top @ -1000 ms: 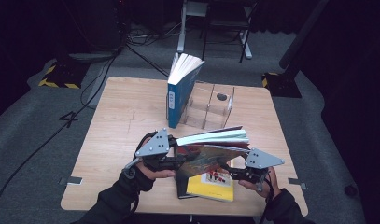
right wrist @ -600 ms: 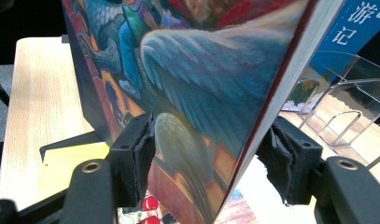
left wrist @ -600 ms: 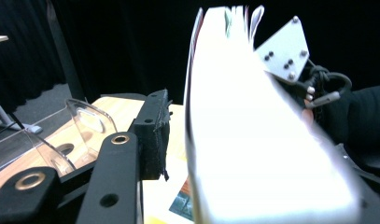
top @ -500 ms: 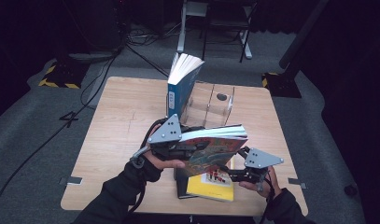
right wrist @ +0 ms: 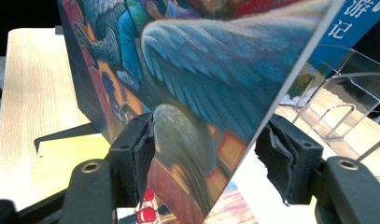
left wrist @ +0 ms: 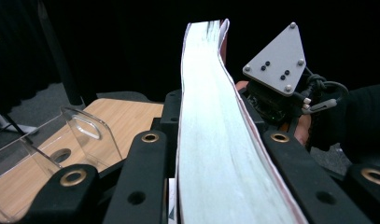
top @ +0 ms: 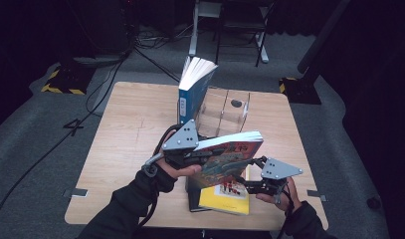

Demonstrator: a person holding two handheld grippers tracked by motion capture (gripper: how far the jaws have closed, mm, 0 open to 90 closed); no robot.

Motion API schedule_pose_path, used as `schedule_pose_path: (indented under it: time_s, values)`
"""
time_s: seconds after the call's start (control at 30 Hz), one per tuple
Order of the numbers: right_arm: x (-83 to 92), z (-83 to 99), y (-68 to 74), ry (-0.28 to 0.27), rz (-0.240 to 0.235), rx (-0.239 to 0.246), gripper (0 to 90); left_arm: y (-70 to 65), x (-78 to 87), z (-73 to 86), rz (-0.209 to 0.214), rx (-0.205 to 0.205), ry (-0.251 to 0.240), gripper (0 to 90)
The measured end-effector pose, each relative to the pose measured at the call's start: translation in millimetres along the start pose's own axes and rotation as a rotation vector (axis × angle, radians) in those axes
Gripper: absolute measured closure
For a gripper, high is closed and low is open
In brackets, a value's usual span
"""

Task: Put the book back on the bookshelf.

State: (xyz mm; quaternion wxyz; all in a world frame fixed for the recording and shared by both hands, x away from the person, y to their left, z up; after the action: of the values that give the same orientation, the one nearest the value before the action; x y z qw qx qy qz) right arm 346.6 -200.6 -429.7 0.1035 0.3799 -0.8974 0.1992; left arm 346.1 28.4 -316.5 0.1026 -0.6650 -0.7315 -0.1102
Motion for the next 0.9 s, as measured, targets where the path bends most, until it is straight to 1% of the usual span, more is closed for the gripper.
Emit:
schedule_pose_path:
  time_s: [0.07, 0.13, 0.27, 0.3, 0.33, 0.37, 0.4, 0.47, 0.5, 0.57, 0.63, 0.67, 0.7, 0.73, 0.83, 0.9]
  values:
    - [1.2, 1.1, -1.3, 0.004, 0.001, 0.0, 38.3, 0.4, 0.0, -0.1, 0.0, 0.0, 0.0, 72.4]
    - [2.2, 2.0, -2.6, 0.005, 0.004, -0.003, 38.2, 2.8, 0.3, -0.3, -0.004, 0.009, -0.002, 72.4]
    - [6.4, 5.0, -7.9, 0.012, 0.004, -0.017, 38.4, 11.0, 0.1, 0.8, -0.038, 0.036, -0.015, 72.8]
    - [6.9, 5.6, -9.0, 0.015, 0.002, -0.018, 38.4, 13.5, -0.4, 1.0, -0.058, 0.043, -0.015, 73.0]
    - [7.9, 6.7, -10.9, 0.018, -0.005, -0.031, 38.3, 15.9, -0.6, 1.4, -0.073, 0.051, -0.019, 73.0]
    - [7.9, 6.7, -10.9, 0.018, -0.005, -0.031, 38.3, 15.9, -0.6, 1.4, -0.073, 0.051, -0.019, 72.9]
    - [8.9, 8.9, -14.0, 0.023, -0.007, -0.048, 38.2, 20.5, -0.3, 2.0, -0.082, 0.064, -0.026, 73.0]
    - [10.3, 11.2, -16.7, 0.028, -0.017, -0.057, 38.1, 24.4, -0.2, 2.2, -0.086, 0.066, -0.028, 73.0]
    - [11.2, 12.4, -17.5, 0.03, -0.026, -0.06, 38.1, 26.0, -0.3, 2.1, -0.092, 0.074, -0.032, 73.0]
    - [11.9, 13.4, -18.4, 0.03, -0.03, -0.06, 38.1, 27.5, -0.3, 2.0, -0.096, 0.073, -0.032, 73.1]
    - [13.3, 15.5, -21.0, 0.035, -0.031, -0.067, 38.1, 32.5, -0.2, 1.2, -0.115, 0.073, -0.036, 73.3]
    - [13.6, 16.4, -22.4, 0.036, -0.028, -0.071, 38.1, 34.6, 0.1, 1.1, -0.125, 0.066, -0.035, 73.4]
    - [14.1, 18.5, -25.5, 0.044, -0.014, -0.081, 38.3, 36.2, 0.0, 1.0, -0.139, 0.067, -0.033, 73.4]
    - [14.0, 19.4, -26.6, 0.043, -0.012, -0.09, 38.4, 40.0, 1.2, 1.3, -0.162, 0.064, -0.032, 73.4]
    - [13.4, 23.1, -30.4, 0.058, -0.002, -0.106, 38.4, 49.5, 6.6, 1.2, -0.203, 0.08, -0.039, 73.4]
    - [13.1, 24.8, -32.2, 0.061, 0.001, -0.113, 38.4, 56.5, 11.1, 1.2, -0.245, 0.085, -0.043, 73.4]
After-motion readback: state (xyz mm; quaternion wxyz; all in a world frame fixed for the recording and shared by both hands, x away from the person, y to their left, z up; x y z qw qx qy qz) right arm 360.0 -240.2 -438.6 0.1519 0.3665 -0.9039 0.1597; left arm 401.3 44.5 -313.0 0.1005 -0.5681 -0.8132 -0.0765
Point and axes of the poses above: each handheld gripper's, and its own axes: x roughly backward along the jaws, z roughly out of its underside, y roughly to its left, the point moved 4 cm from there along -x, roughly forward along the jaws, and after that the axes turned 13 degrees about z, right-handed, at the moved point
